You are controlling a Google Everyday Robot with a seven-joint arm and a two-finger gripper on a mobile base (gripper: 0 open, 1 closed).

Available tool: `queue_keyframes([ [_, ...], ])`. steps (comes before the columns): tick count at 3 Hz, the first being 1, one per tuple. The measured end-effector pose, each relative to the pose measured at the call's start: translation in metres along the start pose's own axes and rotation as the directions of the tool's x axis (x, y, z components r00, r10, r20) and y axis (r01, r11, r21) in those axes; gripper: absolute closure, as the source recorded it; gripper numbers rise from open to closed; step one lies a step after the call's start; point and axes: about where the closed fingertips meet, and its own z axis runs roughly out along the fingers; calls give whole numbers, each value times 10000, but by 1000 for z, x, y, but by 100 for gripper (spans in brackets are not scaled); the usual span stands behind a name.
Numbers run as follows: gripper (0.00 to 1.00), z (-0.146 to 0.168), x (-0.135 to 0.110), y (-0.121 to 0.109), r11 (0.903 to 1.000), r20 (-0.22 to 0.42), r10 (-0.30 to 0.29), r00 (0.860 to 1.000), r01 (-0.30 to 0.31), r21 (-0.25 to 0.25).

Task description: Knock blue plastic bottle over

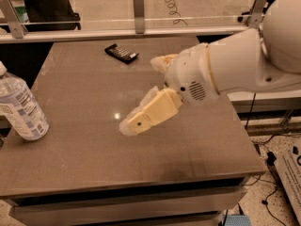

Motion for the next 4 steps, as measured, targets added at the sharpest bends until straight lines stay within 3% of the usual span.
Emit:
queue_keyframes([
  [2,0,100,-7,-2,9998,1575,85,9875,-55,-194],
  [4,0,175,-30,-8,9986,2522,515,9663,-527,-20],
])
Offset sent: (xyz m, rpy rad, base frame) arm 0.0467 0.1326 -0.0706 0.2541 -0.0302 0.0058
